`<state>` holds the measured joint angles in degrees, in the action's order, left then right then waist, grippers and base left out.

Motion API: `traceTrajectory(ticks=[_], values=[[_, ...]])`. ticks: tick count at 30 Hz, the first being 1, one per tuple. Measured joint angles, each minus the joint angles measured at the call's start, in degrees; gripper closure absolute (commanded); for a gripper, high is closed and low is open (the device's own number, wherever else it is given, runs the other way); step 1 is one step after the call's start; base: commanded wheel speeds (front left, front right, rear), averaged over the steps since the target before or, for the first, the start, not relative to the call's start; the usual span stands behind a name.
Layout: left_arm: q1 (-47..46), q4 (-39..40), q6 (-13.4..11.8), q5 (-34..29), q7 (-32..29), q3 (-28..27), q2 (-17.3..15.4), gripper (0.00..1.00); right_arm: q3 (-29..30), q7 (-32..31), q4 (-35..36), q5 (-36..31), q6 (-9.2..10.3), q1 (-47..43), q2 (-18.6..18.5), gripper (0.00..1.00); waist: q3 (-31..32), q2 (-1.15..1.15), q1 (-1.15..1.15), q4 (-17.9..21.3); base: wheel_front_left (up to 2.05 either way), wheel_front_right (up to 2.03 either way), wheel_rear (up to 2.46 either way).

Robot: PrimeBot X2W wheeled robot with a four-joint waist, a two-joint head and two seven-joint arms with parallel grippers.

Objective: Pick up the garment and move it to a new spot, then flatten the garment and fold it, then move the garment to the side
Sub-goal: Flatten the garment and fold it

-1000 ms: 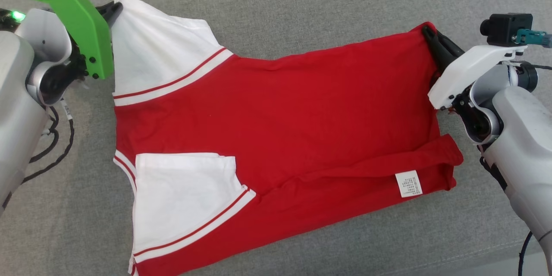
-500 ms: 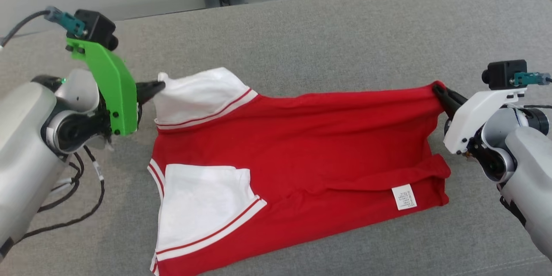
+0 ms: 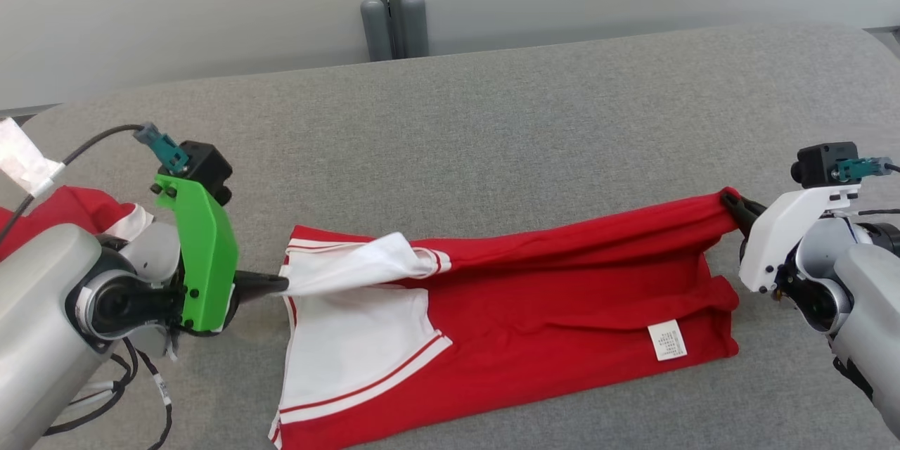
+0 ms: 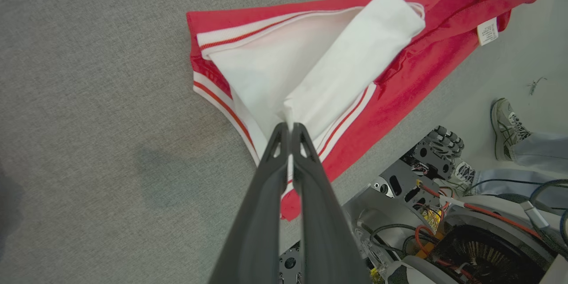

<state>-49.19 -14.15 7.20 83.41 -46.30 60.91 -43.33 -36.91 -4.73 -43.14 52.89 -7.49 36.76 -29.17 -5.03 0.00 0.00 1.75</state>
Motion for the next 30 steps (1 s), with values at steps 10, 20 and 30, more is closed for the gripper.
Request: traceTrajectory(ticks=[10, 20, 30], values=[[2.90, 3.67, -1.63, 2.29, -3.14, 1.96, 0.02, 1.00, -4.95, -2.88, -0.59, 0.91, 0.00, 0.53, -1.20, 1.00, -0.14, 0.00, 0.00, -0.46, 0.00, 0.00, 0.00], [4.99, 4.10, -2.61, 2.91, -5.39, 3.83, 1.00, 1.00, -9.38, -4.28, 0.41, 4.09, 0.00, 1.36, -2.47, 1.00, -1.12, 0.00, 0.00, 0.02, 0.00, 0.00, 0.00], [6.15, 2.33, -2.34, 3.87, -5.36, 4.21, 2.27, 0.00, -13.37, -6.53, 0.65, 7.79, 0.00, 1.41, -3.97, 0.00, -0.94, 0.00, 0.00, -0.09, 0.00, 0.00, 0.00]])
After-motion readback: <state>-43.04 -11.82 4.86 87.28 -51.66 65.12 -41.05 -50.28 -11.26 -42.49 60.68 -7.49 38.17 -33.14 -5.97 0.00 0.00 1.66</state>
